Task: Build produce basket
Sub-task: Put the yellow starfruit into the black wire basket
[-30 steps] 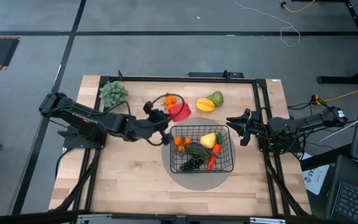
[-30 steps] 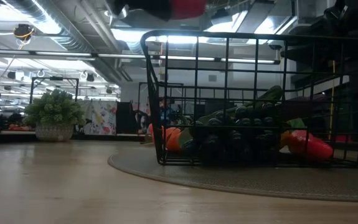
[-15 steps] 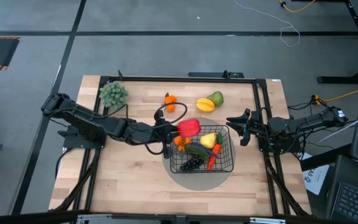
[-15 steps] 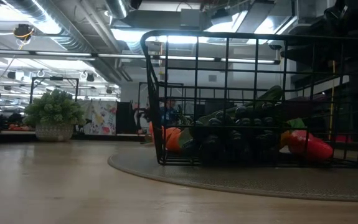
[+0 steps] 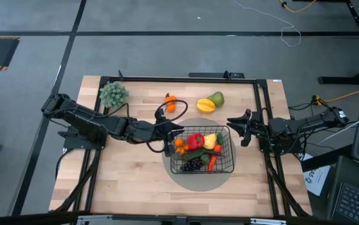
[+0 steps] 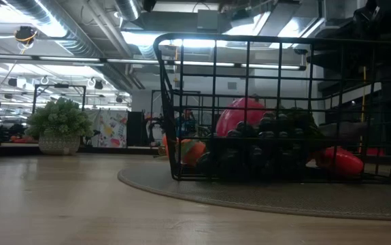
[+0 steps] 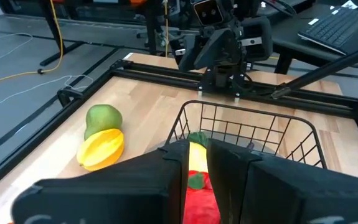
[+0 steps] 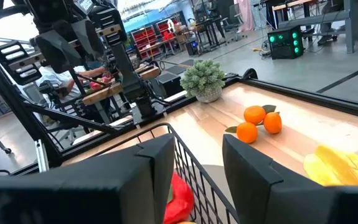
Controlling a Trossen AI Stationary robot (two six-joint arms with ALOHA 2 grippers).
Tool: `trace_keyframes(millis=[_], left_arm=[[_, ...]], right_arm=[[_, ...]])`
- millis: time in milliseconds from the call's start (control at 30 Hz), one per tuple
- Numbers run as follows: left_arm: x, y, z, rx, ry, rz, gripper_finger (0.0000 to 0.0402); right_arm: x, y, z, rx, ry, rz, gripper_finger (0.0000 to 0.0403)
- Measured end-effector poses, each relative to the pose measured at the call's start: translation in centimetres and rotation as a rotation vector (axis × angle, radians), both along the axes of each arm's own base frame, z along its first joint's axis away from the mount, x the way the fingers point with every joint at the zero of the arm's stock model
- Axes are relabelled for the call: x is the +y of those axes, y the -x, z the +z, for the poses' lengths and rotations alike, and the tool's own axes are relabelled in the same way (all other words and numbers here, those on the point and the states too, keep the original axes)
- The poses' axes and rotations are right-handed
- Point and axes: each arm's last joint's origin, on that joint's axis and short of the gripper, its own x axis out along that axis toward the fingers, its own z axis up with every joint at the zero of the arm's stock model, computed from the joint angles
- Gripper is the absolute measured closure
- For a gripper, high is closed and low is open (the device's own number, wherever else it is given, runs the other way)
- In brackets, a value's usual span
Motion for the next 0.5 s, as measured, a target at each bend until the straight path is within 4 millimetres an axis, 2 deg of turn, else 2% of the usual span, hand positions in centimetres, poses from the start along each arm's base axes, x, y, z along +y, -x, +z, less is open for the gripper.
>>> trace_keyframes(millis=[500], left_arm=[[0.0,0.0,-0.01,0.001,0.0,0.0,0.036]], right_arm=[[0.0,0.0,-0.01,0.001,0.0,0.0,0.0272]])
